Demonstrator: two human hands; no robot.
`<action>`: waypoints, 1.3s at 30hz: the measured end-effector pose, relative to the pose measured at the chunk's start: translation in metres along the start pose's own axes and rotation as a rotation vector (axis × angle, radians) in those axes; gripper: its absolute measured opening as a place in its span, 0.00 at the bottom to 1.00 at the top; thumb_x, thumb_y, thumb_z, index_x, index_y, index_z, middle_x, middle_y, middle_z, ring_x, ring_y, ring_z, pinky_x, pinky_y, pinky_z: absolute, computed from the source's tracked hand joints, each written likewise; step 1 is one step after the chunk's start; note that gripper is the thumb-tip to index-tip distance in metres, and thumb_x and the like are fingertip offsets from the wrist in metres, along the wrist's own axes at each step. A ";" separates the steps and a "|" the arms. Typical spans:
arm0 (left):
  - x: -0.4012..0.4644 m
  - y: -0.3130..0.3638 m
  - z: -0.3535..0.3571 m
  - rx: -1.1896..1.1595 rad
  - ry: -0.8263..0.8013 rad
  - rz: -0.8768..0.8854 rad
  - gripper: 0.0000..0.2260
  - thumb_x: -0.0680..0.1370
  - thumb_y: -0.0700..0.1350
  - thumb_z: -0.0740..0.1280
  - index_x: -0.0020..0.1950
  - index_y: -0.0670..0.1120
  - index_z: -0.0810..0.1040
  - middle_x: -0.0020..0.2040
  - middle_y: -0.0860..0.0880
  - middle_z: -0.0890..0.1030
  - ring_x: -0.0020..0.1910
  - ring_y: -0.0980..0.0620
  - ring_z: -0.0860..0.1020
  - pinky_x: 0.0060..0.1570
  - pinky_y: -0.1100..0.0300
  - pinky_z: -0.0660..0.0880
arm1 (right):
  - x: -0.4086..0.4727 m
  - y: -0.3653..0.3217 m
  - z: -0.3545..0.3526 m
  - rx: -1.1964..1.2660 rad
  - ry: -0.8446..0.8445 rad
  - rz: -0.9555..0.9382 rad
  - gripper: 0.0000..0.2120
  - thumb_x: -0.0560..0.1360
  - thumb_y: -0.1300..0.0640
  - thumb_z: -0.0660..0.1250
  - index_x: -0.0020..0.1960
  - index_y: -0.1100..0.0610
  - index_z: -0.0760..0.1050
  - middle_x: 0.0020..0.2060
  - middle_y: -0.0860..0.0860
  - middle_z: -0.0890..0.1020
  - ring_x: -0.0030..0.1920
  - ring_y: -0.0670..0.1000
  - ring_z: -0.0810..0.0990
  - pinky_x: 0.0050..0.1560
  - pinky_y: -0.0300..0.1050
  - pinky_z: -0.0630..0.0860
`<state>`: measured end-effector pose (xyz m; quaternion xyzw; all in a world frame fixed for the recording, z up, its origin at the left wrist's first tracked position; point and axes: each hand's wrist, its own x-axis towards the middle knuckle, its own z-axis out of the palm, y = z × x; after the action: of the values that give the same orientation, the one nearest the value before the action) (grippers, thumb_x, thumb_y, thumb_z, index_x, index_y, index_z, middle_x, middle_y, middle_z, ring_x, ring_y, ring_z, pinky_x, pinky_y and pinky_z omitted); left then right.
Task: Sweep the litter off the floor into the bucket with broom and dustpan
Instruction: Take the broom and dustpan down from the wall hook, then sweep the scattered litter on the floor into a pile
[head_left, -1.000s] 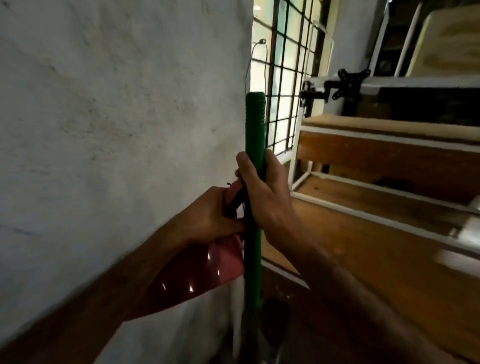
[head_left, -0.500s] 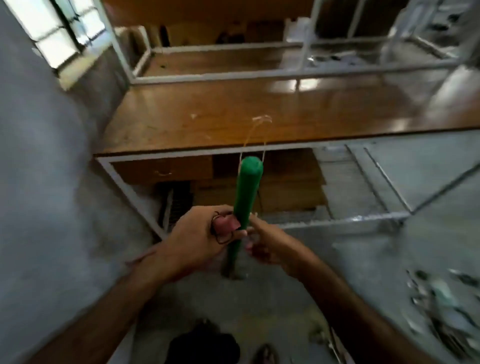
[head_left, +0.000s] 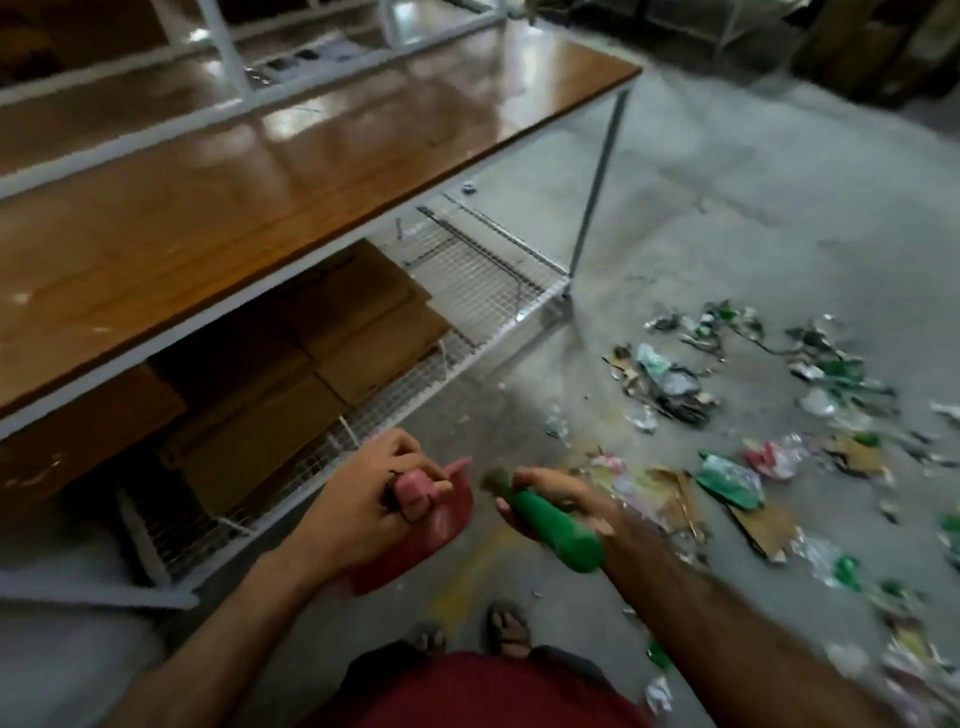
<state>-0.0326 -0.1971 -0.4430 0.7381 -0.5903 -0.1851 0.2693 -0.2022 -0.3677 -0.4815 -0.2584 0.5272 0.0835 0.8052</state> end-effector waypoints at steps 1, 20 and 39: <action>0.002 -0.009 0.001 0.101 0.012 0.019 0.08 0.78 0.58 0.65 0.50 0.57 0.80 0.46 0.57 0.74 0.46 0.58 0.74 0.42 0.55 0.74 | 0.005 0.003 -0.010 -0.051 0.069 0.007 0.13 0.81 0.65 0.56 0.41 0.65 0.76 0.34 0.59 0.78 0.29 0.53 0.80 0.22 0.40 0.76; -0.029 -0.062 0.067 -0.853 -0.643 -0.583 0.27 0.68 0.38 0.79 0.65 0.49 0.77 0.54 0.41 0.83 0.50 0.51 0.83 0.48 0.56 0.81 | 0.042 0.175 -0.050 -0.586 0.600 -0.187 0.12 0.77 0.48 0.67 0.53 0.55 0.69 0.42 0.56 0.82 0.35 0.52 0.81 0.36 0.50 0.80; -0.046 -0.127 0.145 -0.660 -0.628 -1.182 0.08 0.77 0.31 0.64 0.56 0.35 0.75 0.45 0.34 0.80 0.28 0.49 0.78 0.24 0.59 0.75 | 0.079 0.298 -0.124 -1.115 0.655 0.079 0.21 0.80 0.40 0.57 0.64 0.55 0.68 0.57 0.57 0.80 0.56 0.60 0.80 0.54 0.52 0.75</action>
<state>-0.0312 -0.1587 -0.6369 0.7256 -0.0578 -0.6687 0.1514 -0.3893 -0.1871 -0.6883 -0.6303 0.6322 0.2912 0.3438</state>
